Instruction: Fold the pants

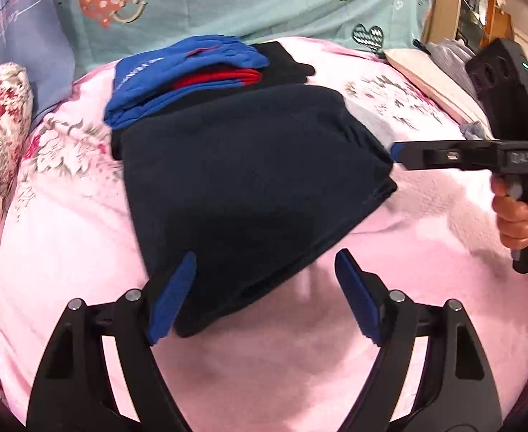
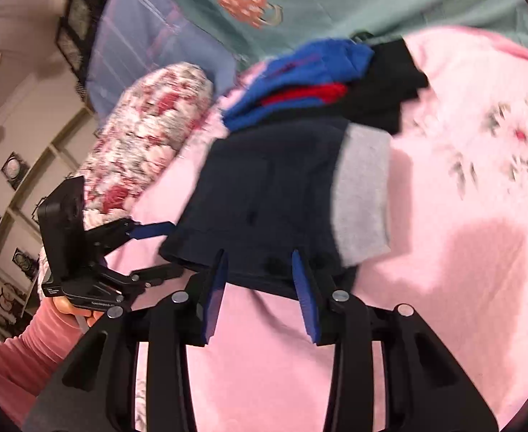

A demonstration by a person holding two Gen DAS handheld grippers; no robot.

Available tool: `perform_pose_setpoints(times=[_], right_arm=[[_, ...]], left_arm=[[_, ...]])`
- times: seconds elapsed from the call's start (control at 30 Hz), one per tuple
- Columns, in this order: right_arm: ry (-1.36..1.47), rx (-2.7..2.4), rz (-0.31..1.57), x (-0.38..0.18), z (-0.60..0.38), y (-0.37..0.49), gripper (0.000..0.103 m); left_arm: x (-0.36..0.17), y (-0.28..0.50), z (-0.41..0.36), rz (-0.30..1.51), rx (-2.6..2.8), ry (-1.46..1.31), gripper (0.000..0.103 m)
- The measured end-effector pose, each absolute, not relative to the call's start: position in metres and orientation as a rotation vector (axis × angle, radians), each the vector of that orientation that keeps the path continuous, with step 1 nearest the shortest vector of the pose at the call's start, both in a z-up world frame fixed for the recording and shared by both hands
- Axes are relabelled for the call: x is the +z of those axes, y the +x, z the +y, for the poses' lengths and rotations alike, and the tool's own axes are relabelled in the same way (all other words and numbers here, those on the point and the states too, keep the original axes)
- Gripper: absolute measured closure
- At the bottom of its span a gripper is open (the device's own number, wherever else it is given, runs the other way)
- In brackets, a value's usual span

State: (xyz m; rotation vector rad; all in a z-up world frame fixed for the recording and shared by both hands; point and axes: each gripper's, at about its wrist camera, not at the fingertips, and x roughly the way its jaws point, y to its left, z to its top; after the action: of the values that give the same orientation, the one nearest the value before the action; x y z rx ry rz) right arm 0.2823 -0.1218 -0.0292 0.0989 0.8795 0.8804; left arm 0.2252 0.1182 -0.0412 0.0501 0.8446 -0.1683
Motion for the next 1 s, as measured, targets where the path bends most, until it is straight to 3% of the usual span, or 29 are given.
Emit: perform_pose_setpoints(times=[0.2,0.27,0.53,0.67,0.73,1.0], right_arm=[[0.099,0.803,0.982,-0.057,-0.116,0.296,0.060],[0.106,0.795,0.974,-0.053,-0.121,0.291,0.059],[0.022,0.701,0.825,-0.017,-0.128,0.230,0.030],[-0.067,0.588,0.775,-0.015,-0.123,0.205,0.028],[-0.115,0.537,0.770,-0.020,-0.120,0.198,0.011],[-0.188,0.452,0.725,-0.036,-0.117,0.172,0.008]], left_arm=[[-0.054,0.224,0.107,0.885,-0.086,0.111,0.020],[-0.043,0.214,0.107,0.867,-0.074,0.082,0.011],[-0.017,0.178,0.099,0.801,0.031,0.027,0.006],[-0.008,0.160,0.094,0.759,0.081,0.042,0.002],[-0.008,0.150,0.092,0.745,0.089,0.032,0.002],[-0.014,0.121,0.095,0.744,0.113,-0.037,0.002]])
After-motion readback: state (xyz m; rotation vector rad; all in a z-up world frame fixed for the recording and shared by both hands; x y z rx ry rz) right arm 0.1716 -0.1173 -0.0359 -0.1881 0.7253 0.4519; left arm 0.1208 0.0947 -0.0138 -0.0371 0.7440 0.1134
